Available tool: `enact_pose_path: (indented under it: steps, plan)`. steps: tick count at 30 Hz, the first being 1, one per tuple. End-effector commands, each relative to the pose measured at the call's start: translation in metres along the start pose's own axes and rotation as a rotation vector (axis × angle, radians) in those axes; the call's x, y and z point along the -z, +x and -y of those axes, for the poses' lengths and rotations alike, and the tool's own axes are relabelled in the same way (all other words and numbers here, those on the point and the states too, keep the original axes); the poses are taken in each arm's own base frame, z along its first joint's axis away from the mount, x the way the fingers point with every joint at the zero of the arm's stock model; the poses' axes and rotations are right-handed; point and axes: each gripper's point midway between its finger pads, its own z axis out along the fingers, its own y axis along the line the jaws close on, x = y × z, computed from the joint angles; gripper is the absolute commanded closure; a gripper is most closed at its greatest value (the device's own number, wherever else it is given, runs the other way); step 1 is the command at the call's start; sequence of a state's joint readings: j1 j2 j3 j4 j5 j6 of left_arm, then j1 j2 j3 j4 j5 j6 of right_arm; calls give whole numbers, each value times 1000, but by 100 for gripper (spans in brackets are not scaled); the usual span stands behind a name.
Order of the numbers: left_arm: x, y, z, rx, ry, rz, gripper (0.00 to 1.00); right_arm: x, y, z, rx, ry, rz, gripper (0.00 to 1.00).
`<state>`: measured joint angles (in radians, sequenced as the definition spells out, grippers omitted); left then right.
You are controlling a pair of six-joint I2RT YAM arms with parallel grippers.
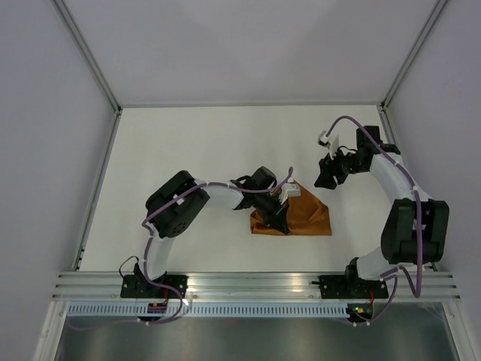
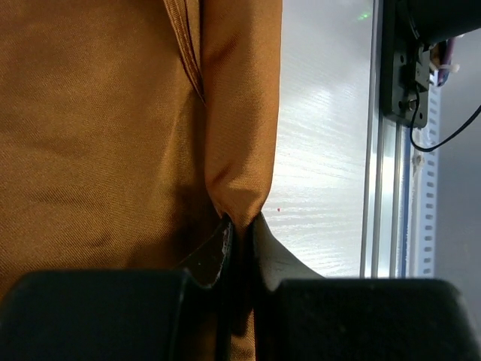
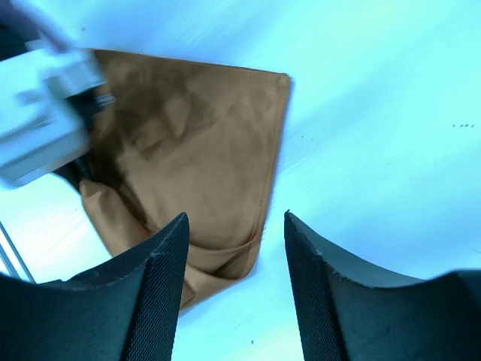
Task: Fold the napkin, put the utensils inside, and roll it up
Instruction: Roll the napkin at the center of the board.
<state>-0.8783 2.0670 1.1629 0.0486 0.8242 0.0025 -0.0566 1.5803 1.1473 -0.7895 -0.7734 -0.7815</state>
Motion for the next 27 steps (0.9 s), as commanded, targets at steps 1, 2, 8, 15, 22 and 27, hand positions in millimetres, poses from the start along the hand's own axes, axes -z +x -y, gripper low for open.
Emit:
enact_pose_path:
  steps: [1, 2, 8, 15, 22, 27]
  plan:
    - [5, 60, -36, 246, -116, -169, 98, 16, -19, -30, 132, -18, 96, 40]
    - [7, 62, -39, 268, -116, -170, 98, 18, -13, -40, 170, -17, 92, 39]
    - [12, 62, -50, 363, -89, -160, 98, -8, 19, -75, 399, 75, 29, 36]
    - [13, 67, -54, 457, -32, -166, 98, -47, 39, -99, 601, 154, 41, 33]
    - [14, 69, -55, 505, -3, -172, 98, -74, 53, -118, 693, 120, -26, 33]
    - [14, 70, -53, 517, 9, -185, 98, -89, 64, -126, 767, 124, -60, 34]
